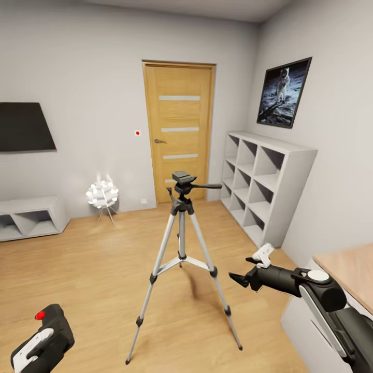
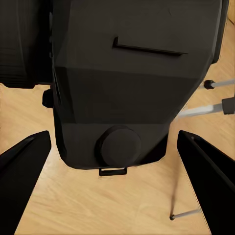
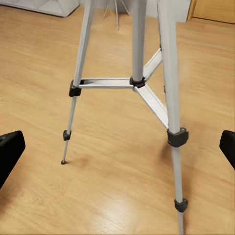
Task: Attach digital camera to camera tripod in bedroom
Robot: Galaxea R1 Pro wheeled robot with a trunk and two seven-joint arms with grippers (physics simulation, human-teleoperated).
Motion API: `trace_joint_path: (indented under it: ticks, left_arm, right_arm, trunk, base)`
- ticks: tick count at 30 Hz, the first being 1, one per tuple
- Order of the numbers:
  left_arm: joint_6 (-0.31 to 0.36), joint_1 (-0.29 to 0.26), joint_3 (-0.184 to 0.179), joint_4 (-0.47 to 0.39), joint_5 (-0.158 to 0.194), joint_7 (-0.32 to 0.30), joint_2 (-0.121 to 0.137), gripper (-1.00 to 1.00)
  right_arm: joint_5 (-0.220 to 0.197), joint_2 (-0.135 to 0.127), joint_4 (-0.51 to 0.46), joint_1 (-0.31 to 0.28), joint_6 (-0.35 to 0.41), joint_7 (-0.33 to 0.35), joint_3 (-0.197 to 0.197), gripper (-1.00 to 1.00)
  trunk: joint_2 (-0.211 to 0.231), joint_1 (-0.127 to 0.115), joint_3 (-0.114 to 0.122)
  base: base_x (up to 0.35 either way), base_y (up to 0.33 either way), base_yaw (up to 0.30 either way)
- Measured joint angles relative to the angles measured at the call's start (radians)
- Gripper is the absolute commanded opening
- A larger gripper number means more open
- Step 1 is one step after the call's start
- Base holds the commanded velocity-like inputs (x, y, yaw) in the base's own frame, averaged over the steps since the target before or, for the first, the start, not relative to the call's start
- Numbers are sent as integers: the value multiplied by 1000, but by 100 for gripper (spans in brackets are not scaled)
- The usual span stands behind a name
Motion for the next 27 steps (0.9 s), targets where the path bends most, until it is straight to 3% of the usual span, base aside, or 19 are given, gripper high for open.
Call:
trace_joint_path:
  ticks: [16, 20, 23, 24, 27]
  left_arm:
    - [0, 0, 7, -1, -1, -1, 0, -100]
    - [0, 0, 7, -1, -1, 0, 0, -100]
    - [0, 0, 8, -1, -1, 0, 0, -100]
    - [-1, 1, 8, -1, 0, -1, -1, -100]
    - [-1, 1, 8, 0, 0, -1, -1, -100]
  right_arm:
    - [0, -7, 1, 3, -2, 59, 1, 100]
    - [7, -12, 3, 3, -6, 114, 1, 100]
    - [35, -15, 4, 3, -15, 156, 1, 100]
    - [102, -14, 5, 2, -35, 214, -1, 100]
    - [130, -13, 5, 2, -46, 235, -3, 100]
  trunk:
    - [0, 0, 0]
    - [0, 0, 0]
    - [0, 0, 0]
    - [0, 0, 0]
    - [0, 0, 0]
  base:
    - [233, -253, 254]
    - [162, -295, 254]
    - [199, -267, 249]
    - [269, -208, 237]
    - [282, -196, 234]
